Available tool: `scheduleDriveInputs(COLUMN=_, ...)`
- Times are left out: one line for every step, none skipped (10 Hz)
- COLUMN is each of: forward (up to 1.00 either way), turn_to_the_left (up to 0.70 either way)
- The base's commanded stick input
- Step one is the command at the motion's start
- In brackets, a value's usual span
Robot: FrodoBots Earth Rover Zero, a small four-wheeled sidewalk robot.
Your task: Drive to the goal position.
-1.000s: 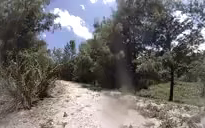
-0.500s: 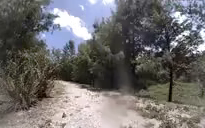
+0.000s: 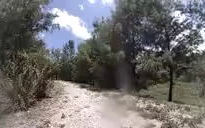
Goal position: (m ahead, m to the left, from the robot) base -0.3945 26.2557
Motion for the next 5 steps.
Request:
scheduleDriveInputs(forward=0.85, turn_to_the_left=0.00)
scheduleDriveInputs(forward=0.85, turn_to_the_left=0.00)
scheduleDriveInputs(forward=0.85, turn_to_the_left=0.00)
scheduleDriveInputs(forward=0.85, turn_to_the_left=0.00)
scheduleDriveInputs(forward=0.85, turn_to_the_left=0.02)
